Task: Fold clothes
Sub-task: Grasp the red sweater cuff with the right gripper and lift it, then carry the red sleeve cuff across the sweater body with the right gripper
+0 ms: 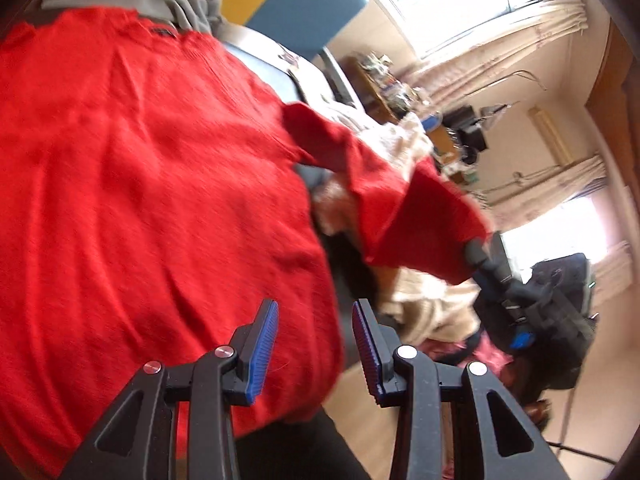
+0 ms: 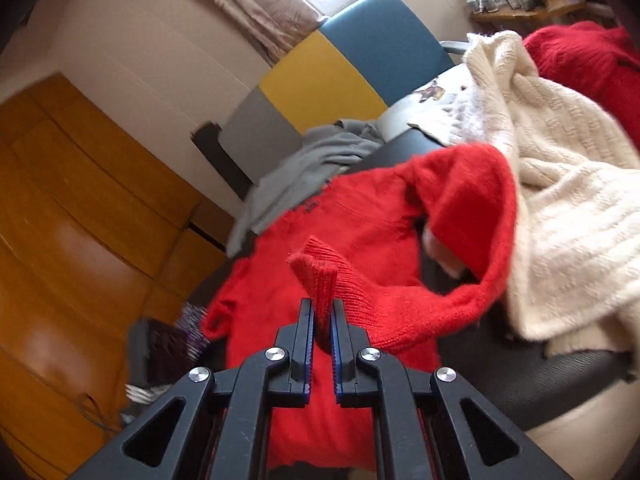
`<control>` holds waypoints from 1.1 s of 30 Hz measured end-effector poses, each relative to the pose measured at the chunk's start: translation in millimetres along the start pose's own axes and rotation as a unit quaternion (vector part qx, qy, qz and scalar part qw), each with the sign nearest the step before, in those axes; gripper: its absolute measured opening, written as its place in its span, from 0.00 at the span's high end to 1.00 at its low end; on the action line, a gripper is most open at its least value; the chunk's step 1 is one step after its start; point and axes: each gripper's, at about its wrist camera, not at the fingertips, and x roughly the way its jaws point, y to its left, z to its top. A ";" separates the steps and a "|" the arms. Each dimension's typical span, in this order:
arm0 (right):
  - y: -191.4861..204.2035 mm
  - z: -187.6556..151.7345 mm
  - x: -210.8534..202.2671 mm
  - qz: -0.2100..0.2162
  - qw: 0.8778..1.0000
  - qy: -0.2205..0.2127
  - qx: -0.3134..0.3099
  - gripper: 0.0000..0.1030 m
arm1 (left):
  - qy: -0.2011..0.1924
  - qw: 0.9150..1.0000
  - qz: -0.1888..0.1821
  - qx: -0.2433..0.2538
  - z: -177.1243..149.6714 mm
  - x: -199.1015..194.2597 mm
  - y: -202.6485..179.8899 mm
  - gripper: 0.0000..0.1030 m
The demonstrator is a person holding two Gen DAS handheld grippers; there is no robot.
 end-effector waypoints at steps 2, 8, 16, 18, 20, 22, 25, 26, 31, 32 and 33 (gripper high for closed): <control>-11.7 -13.8 -1.2 -0.024 0.999 0.019 -0.008 0.93 | 0.011 1.000 -0.012 -0.007 -1.9 5.8 -2.4 0.62; -60.2 -44.1 -7.3 -0.110 0.992 0.063 -0.020 0.93 | 0.048 0.999 -0.023 -0.008 -5.8 32.2 -11.8 0.62; -73.3 -36.7 -48.4 -0.083 0.996 0.015 -0.013 0.93 | 0.117 0.990 -0.064 -0.036 -17.2 83.1 -27.1 0.62; -71.2 -33.2 -54.9 -0.081 0.997 0.001 -0.013 0.92 | 0.121 0.989 -0.075 -0.050 -18.7 87.1 -28.7 0.62; -68.6 -32.2 -54.6 -0.079 0.997 -0.001 -0.014 0.92 | 0.131 0.984 -0.097 -0.068 -19.3 88.7 -28.4 0.62; -64.6 -34.4 -53.4 -0.077 0.997 0.001 -0.023 0.92 | 0.132 0.981 -0.113 -0.087 -19.9 89.7 -27.0 0.62; -56.9 -40.4 -50.7 -0.082 0.996 0.005 -0.042 0.92 | 0.138 0.969 -0.152 -0.136 -21.0 92.2 -19.3 0.61; -53.9 -42.4 -49.0 -0.085 0.995 0.006 -0.050 0.92 | 0.139 0.965 -0.162 -0.152 -22.1 94.4 -16.0 0.61; -37.4 -51.6 -54.6 -0.101 0.990 0.006 -0.093 0.92 | 0.146 0.940 -0.193 -0.241 -28.4 107.3 6.0 0.57; -34.1 -53.3 -56.2 -0.106 0.989 0.007 -0.104 0.92 | 0.145 0.935 -0.197 -0.257 -29.7 109.6 10.8 0.56; -31.0 -55.0 -57.7 -0.111 0.987 0.007 -0.115 0.92 | 0.145 0.929 -0.200 -0.274 -31.0 111.8 15.6 0.54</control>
